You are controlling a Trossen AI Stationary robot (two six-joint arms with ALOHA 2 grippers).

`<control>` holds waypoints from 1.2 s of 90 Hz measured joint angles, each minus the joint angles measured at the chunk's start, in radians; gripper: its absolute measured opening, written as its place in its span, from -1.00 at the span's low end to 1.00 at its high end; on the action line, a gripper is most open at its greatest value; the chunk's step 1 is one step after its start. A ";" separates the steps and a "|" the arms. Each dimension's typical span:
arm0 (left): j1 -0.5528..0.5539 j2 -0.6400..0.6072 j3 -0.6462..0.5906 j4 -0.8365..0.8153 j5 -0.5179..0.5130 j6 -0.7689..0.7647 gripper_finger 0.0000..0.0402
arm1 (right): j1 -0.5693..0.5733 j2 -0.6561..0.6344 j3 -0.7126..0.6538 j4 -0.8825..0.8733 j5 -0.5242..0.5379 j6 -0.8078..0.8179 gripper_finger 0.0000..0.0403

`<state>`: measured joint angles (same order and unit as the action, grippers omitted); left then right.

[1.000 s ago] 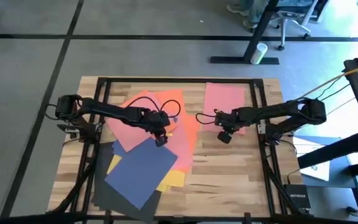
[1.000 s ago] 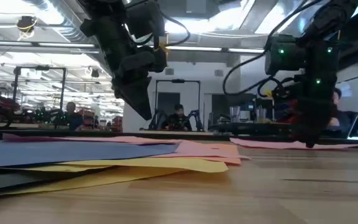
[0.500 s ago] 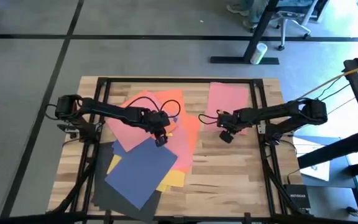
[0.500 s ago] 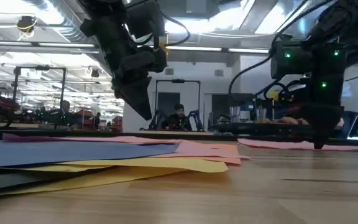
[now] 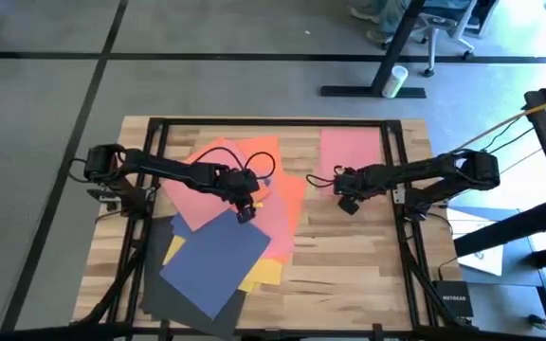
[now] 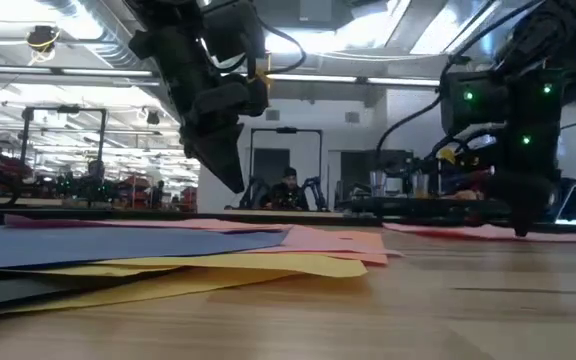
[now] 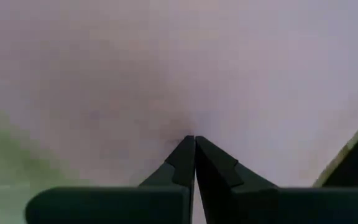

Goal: Organize paper
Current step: Put the pink paper to the top right of the table

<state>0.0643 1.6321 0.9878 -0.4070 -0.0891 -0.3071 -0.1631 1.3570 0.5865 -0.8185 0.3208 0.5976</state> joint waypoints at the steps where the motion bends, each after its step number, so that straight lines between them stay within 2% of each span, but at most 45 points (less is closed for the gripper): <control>1: 0.000 0.000 0.000 0.000 0.000 0.000 -1.00 | 0.000 -0.002 0.002 -0.002 -0.001 0.000 -1.00; 27: 0.000 0.000 0.000 -0.001 0.000 0.000 -1.00 | 0.000 -0.043 0.023 0.020 -0.100 -0.015 -1.00; 50: 0.000 0.000 0.000 -0.001 0.000 0.000 -1.00 | -0.001 -0.045 -0.067 0.191 -0.139 -0.026 -1.00; 67: 0.000 0.000 0.000 0.000 0.000 0.008 -1.00 | -0.014 -0.047 -0.089 0.232 -0.116 -0.017 -1.00; 92: 0.000 0.000 0.000 0.000 0.000 0.017 -1.00 | -0.143 -0.044 -0.093 0.305 -0.073 -0.080 -1.00; 108: 0.000 0.000 0.000 -0.001 0.000 0.015 -1.00 | -0.153 -0.045 -0.049 0.267 -0.071 -0.131 -1.00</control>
<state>0.0639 1.6321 0.9878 -0.4076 -0.0894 -0.2919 -0.3157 1.3125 0.5377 -0.5518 0.2501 0.4664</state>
